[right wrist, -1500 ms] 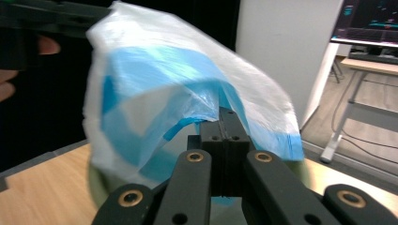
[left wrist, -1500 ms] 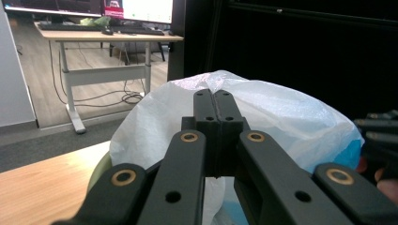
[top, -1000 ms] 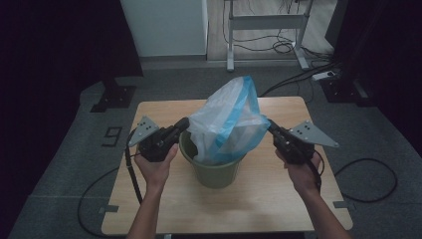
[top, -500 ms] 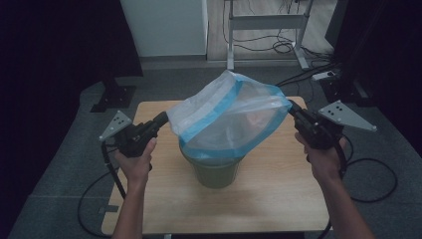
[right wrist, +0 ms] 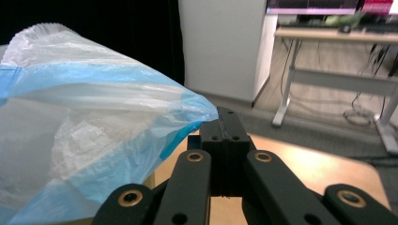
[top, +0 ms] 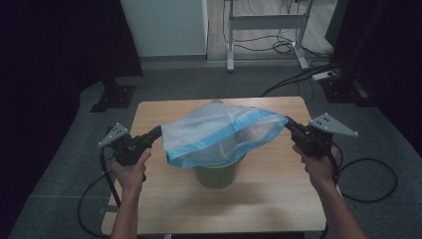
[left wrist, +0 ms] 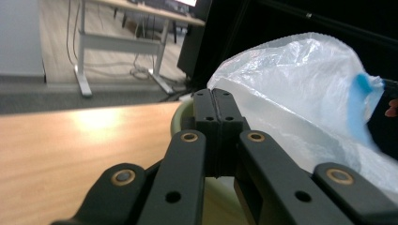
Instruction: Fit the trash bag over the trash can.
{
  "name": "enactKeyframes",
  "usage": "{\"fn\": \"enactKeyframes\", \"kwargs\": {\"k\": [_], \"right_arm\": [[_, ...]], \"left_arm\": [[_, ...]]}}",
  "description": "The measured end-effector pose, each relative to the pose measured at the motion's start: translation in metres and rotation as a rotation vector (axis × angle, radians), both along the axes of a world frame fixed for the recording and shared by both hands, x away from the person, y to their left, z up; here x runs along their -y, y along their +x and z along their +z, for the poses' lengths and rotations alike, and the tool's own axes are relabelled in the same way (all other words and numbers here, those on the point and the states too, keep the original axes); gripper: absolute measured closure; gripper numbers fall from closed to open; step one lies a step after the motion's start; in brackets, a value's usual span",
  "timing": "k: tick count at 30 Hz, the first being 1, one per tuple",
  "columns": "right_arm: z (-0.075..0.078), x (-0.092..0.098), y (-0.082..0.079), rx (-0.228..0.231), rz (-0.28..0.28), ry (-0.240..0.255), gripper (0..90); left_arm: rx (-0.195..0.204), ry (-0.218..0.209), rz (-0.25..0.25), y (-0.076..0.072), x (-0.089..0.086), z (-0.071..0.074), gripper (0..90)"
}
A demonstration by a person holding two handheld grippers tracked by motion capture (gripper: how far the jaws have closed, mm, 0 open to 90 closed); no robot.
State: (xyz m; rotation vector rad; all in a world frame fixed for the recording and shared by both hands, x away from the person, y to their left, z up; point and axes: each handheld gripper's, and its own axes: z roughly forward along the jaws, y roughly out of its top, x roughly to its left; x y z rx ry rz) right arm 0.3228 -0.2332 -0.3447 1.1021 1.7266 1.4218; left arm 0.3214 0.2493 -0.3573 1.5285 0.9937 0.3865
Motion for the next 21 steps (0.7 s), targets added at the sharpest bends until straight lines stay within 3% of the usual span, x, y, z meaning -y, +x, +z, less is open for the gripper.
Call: {"fn": "enactKeyframes", "kwargs": {"k": [4, 6, 8, 10, 16, 21], "right_arm": [[-0.017, -0.002, 0.001, -0.035, 0.012, -0.013, 89.3], [-0.020, -0.004, 0.001, -0.038, 0.022, -0.014, 89.3], [-0.019, -0.005, 0.000, -0.034, 0.028, -0.015, 89.3], [-0.016, -0.006, 0.000, -0.028, 0.031, -0.017, 89.3], [-0.010, -0.010, -0.001, -0.018, 0.044, -0.023, 89.2], [-0.010, -0.012, 0.000, -0.026, 0.048, -0.024, 89.2]], "left_arm": [[-0.017, 0.022, -0.007, 0.001, 0.003, -0.004, 89.2], [0.013, 0.030, 0.025, -0.003, 0.005, 0.000, 73.8], [0.027, 0.029, 0.032, -0.008, 0.005, 0.007, 58.3], [0.052, 0.042, 0.016, -0.013, 0.007, 0.014, 48.5], [0.085, 0.098, -0.060, -0.024, 0.021, 0.025, 30.8], [0.081, 0.160, -0.080, -0.029, 0.032, 0.024, 21.5]]}}
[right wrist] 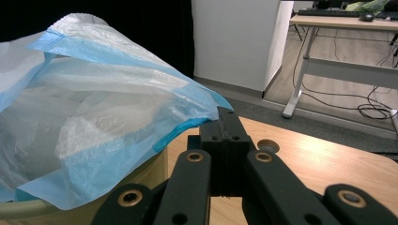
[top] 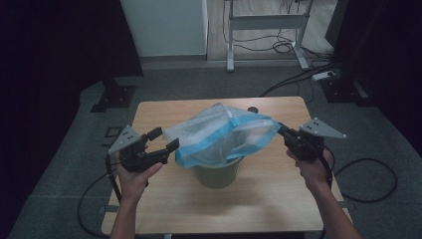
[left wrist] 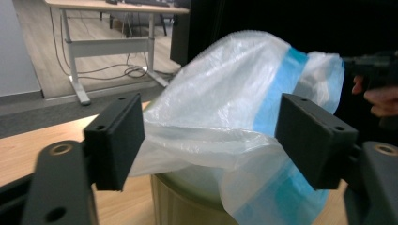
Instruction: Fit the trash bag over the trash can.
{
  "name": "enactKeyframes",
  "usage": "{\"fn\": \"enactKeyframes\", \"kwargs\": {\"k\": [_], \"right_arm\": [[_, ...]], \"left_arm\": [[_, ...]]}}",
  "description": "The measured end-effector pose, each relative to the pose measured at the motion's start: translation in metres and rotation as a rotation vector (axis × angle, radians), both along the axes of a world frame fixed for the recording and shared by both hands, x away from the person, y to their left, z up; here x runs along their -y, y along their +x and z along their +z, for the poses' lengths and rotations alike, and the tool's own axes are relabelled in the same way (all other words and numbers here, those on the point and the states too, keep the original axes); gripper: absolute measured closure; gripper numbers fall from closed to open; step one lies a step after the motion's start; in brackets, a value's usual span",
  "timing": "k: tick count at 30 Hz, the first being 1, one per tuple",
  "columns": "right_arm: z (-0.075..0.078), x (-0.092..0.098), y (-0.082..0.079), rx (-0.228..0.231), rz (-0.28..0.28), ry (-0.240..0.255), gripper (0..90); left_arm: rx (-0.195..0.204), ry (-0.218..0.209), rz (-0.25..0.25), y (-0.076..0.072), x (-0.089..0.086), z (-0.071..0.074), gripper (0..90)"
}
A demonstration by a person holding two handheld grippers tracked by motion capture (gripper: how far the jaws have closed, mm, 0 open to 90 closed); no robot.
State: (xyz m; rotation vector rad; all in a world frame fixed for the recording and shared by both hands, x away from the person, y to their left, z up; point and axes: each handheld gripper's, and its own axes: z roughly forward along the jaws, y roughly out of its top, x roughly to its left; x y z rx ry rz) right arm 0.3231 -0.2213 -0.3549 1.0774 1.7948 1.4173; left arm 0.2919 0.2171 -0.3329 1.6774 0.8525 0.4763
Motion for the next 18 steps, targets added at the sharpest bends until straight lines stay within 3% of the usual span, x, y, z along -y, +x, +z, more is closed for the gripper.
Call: {"fn": "enactKeyframes", "kwargs": {"k": [7, 18], "right_arm": [[0.000, 0.001, 0.001, -0.004, -0.004, 0.003, 89.3], [0.003, 0.000, 0.001, -0.003, -0.006, 0.011, 89.3]], "left_arm": [[0.003, 0.047, -0.021, -0.010, 0.008, -0.001, 14.6], [0.026, 0.141, 0.009, -0.023, 0.020, -0.005, 10.0]]}}
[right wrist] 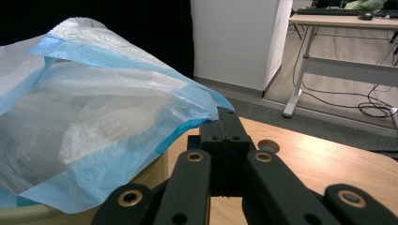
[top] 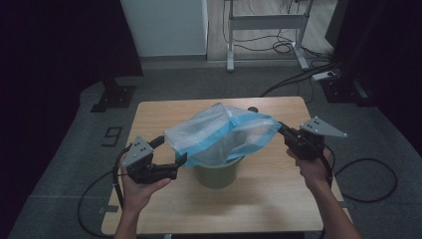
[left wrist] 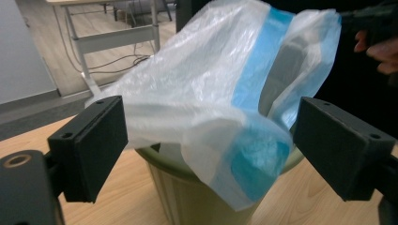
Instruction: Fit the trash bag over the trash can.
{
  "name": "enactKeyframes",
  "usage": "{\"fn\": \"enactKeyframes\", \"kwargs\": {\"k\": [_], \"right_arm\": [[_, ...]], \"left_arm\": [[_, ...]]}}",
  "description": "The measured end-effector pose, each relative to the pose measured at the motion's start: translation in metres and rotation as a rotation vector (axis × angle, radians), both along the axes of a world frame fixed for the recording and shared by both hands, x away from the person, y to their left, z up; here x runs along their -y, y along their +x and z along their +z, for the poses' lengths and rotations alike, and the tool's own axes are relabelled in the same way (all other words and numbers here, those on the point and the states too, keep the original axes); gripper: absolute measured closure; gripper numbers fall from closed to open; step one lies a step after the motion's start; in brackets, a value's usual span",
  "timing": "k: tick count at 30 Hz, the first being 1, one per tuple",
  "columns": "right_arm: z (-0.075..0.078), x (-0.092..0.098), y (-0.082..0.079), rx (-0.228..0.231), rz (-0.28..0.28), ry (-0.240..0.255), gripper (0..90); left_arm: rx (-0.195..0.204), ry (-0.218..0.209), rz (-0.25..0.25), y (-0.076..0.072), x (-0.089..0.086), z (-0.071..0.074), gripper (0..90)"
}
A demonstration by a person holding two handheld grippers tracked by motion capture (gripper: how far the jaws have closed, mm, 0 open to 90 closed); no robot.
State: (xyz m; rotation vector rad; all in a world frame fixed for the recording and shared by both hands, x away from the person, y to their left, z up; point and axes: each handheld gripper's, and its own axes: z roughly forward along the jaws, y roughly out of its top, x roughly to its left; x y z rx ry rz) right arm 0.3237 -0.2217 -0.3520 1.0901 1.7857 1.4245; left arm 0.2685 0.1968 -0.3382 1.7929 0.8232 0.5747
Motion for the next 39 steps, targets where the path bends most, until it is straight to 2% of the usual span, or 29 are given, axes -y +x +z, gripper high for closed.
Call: {"fn": "enactKeyframes", "kwargs": {"k": [2, 5, 7, 9, 11, 14, 16, 21, 26, 31, 35, 37, 39], "right_arm": [[0.000, 0.001, 0.000, -0.002, 0.000, 0.000, 89.3], [-0.001, 0.001, 0.000, -0.005, -0.002, 0.005, 89.3], [-0.001, 0.001, 0.001, -0.005, -0.001, 0.007, 89.2], [0.000, 0.000, 0.001, -0.003, 0.002, 0.008, 89.3], [0.000, 0.000, 0.001, 0.000, 0.006, 0.010, 89.2], [0.001, 0.000, 0.001, 0.005, 0.009, 0.011, 89.3], [0.001, 0.000, 0.001, 0.006, 0.008, 0.013, 89.2], [0.003, 0.002, 0.002, 0.007, 0.005, 0.020, 89.3], [0.006, 0.004, 0.002, 0.009, 0.007, 0.027, 89.3], [0.019, 0.014, -0.002, 0.024, 0.004, 0.047, 89.3], [0.035, 0.025, -0.006, 0.042, -0.006, 0.066, 89.3], [0.039, 0.028, -0.010, 0.048, -0.003, 0.068, 89.3], [0.037, 0.031, -0.015, 0.040, 0.007, 0.058, 89.2]], "left_arm": [[-0.003, 0.017, 0.002, 0.001, 0.004, -0.003, 9.5], [-0.010, 0.087, 0.026, 0.006, 0.014, -0.009, 9.7], [-0.012, 0.115, 0.040, 0.010, 0.018, -0.012, 13.6], [0.006, 0.162, 0.074, 0.014, 0.022, -0.016, 21.1], [0.016, 0.171, 0.092, 0.019, 0.023, -0.019, 36.2], [0.007, 0.128, 0.084, 0.025, 0.019, -0.021, 62.1], [-0.004, 0.111, 0.078, 0.029, 0.015, -0.021, 71.8], [-0.025, 0.066, 0.053, 0.036, 0.009, -0.022, 88.1], [-0.026, -0.020, 0.025, 0.037, -0.002, -0.016, 90.0], [-0.036, -0.135, 0.001, 0.039, -0.022, 0.001, 90.0], [-0.056, -0.182, -0.025, 0.038, -0.033, 0.014, 89.9], [-0.078, -0.199, -0.030, 0.037, -0.039, 0.016, 90.0], [-0.098, -0.201, -0.026, 0.035, -0.043, 0.012, 89.9]]}}
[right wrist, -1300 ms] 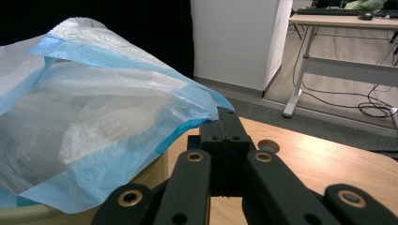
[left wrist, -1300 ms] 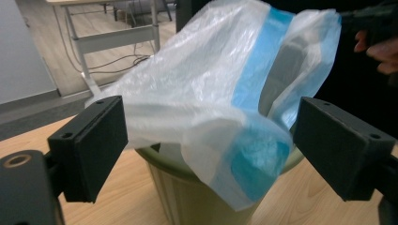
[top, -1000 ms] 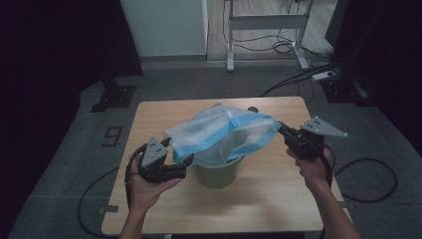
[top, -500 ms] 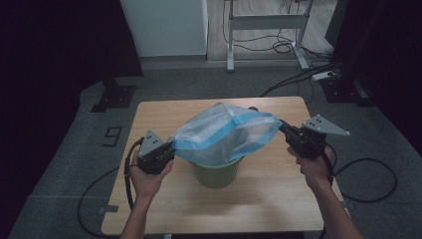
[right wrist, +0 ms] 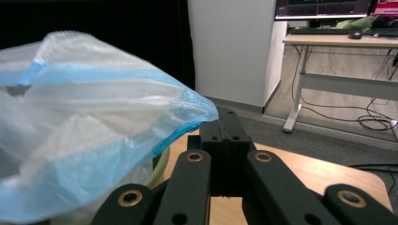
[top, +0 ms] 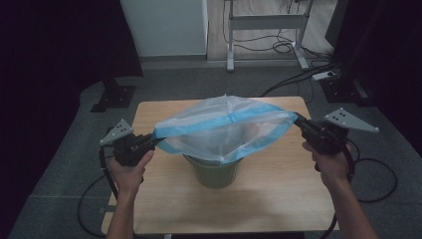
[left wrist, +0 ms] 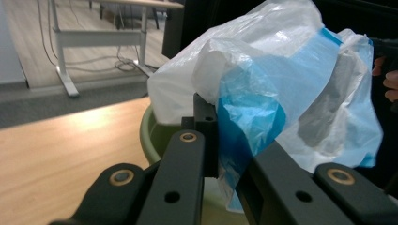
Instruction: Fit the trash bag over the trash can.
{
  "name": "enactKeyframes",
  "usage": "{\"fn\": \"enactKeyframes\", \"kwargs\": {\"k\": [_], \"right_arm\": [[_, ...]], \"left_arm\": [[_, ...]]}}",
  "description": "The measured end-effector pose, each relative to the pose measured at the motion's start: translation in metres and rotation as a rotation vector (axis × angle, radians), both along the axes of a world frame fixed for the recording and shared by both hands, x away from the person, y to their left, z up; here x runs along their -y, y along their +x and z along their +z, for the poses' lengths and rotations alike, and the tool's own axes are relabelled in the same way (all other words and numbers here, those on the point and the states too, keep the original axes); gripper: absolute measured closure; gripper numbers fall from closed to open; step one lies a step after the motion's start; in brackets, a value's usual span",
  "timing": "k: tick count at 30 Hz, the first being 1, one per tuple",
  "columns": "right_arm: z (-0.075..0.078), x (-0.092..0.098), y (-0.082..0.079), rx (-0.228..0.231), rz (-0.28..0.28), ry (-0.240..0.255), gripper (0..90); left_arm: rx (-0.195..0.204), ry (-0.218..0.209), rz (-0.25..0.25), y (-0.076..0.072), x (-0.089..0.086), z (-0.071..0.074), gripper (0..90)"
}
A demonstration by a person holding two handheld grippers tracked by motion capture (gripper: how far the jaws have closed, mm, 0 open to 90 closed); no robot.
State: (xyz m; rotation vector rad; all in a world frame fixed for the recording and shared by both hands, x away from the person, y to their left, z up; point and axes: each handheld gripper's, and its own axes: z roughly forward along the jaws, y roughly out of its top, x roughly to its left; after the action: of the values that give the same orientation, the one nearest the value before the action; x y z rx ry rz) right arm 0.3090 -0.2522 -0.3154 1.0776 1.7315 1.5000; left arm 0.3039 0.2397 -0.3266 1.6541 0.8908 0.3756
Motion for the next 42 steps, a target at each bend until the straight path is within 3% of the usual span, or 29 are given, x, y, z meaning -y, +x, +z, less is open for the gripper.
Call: {"fn": "enactKeyframes", "kwargs": {"k": [4, 8, 13, 20, 25, 27, 29, 33, 37, 42], "right_arm": [[-0.019, 0.002, -0.003, -0.042, 0.012, -0.021, 89.2], [-0.048, 0.001, -0.004, -0.098, 0.023, -0.042, 89.3], [-0.084, 0.003, -0.002, -0.165, 0.013, -0.032, 89.3], [-0.114, 0.004, -0.002, -0.215, 0.013, -0.016, 89.3], [-0.132, 0.000, -0.005, -0.247, 0.040, -0.039, 89.1], [-0.133, 0.000, -0.008, -0.240, 0.061, -0.032, 79.8], [-0.126, 0.000, -0.012, -0.208, 0.065, -0.024, 62.5], [-0.103, 0.001, -0.023, -0.167, 0.099, -0.029, 45.4], [-0.087, 0.004, -0.033, -0.141, 0.126, -0.017, 38.0], [-0.069, 0.008, -0.040, -0.113, 0.154, 0.020, 33.4]], "left_arm": [[-0.046, 0.013, -0.009, -0.002, -0.005, -0.016, 89.9], [-0.089, 0.037, -0.014, -0.004, -0.008, -0.036, 89.8], [-0.127, 0.042, -0.015, -0.003, -0.013, -0.057, 89.8], [-0.171, 0.025, -0.030, -0.002, -0.022, -0.079, 89.7], [-0.191, 0.026, -0.045, -0.003, -0.026, -0.089, 88.4], [-0.151, 0.047, -0.018, -0.007, -0.023, -0.086, 77.0], [-0.109, 0.068, 0.022, -0.012, -0.019, -0.076, 56.0], [-0.043, 0.100, 0.020, -0.020, -0.011, -0.053, 30.8], [0.004, 0.127, 0.017, -0.024, -0.003, -0.038, 22.3], [0.007, 0.183, 0.017, -0.019, 0.006, -0.030, 20.3]]}}
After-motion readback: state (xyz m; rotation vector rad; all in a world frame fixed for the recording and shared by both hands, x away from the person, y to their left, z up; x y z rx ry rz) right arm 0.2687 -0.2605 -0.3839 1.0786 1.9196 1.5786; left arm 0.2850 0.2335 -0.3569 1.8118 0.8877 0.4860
